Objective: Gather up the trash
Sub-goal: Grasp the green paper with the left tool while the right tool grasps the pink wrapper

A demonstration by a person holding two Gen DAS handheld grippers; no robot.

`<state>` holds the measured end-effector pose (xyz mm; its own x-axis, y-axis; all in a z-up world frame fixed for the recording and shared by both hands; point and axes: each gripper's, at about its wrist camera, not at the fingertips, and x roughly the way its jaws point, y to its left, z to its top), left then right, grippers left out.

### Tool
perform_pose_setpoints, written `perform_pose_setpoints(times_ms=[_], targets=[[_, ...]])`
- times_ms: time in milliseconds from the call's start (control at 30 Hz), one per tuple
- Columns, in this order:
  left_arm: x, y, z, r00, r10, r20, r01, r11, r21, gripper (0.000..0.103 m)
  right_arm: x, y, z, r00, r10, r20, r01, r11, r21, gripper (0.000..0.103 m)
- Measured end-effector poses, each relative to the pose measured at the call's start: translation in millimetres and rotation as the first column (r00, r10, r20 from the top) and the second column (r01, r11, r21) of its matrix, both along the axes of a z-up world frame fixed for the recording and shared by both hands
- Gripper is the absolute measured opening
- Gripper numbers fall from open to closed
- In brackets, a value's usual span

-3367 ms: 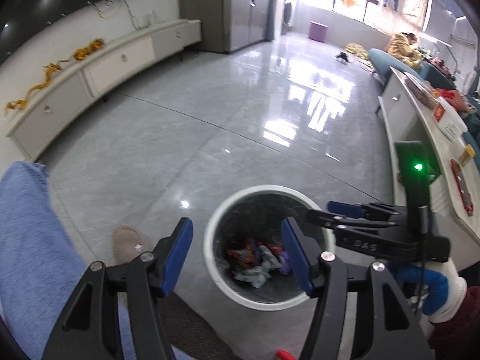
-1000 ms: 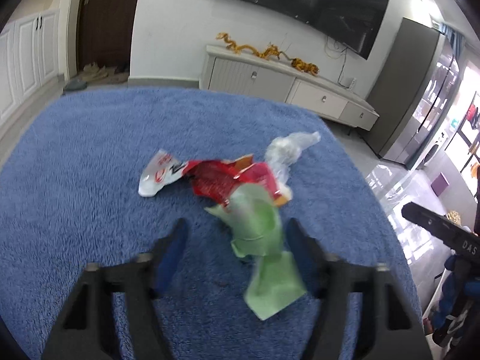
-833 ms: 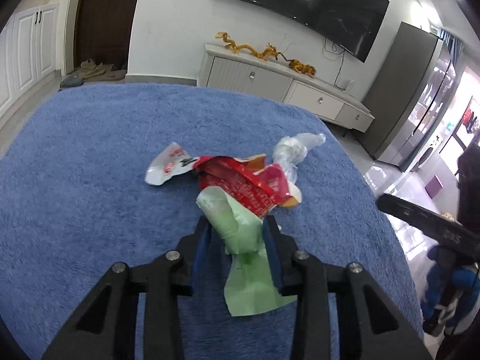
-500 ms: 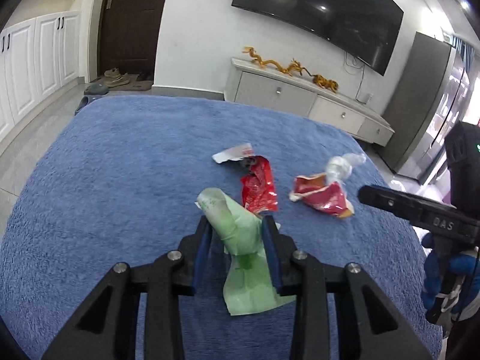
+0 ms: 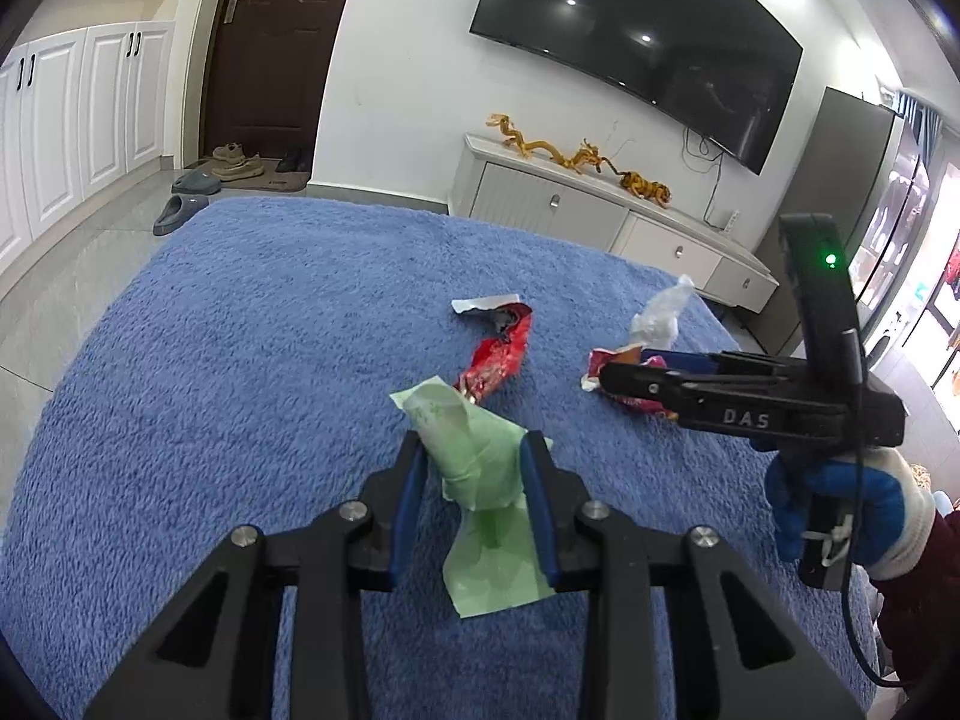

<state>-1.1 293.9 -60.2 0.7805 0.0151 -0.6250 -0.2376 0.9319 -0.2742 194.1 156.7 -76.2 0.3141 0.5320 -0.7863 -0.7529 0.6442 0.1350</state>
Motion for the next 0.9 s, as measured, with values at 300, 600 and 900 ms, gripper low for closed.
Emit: perform_pose_setpoints(times_ms=[300, 600, 900], targets=[[-18, -14, 9, 1.000, -0.020, 0.021, 0.019, 1.000, 0.022, 0.025, -25, -15, 2, 0.999, -0.015, 0.041, 0.016, 1.000, -0.026, 0.034], [-38, -44, 28, 0.994, -0.084, 0.066, 0.081, 0.996, 0.048, 0.021, -74, -50, 33, 0.995, -0.055, 0.079, 0.049, 0.996, 0.070, 0.031], [-59, -70, 47, 0.987, -0.120, 0.109, 0.111, 0.990, 0.085, 0.021, -106, -95, 62, 0.989, -0.118, 0.083, 0.103, 0.981, 0.167, 0.031]])
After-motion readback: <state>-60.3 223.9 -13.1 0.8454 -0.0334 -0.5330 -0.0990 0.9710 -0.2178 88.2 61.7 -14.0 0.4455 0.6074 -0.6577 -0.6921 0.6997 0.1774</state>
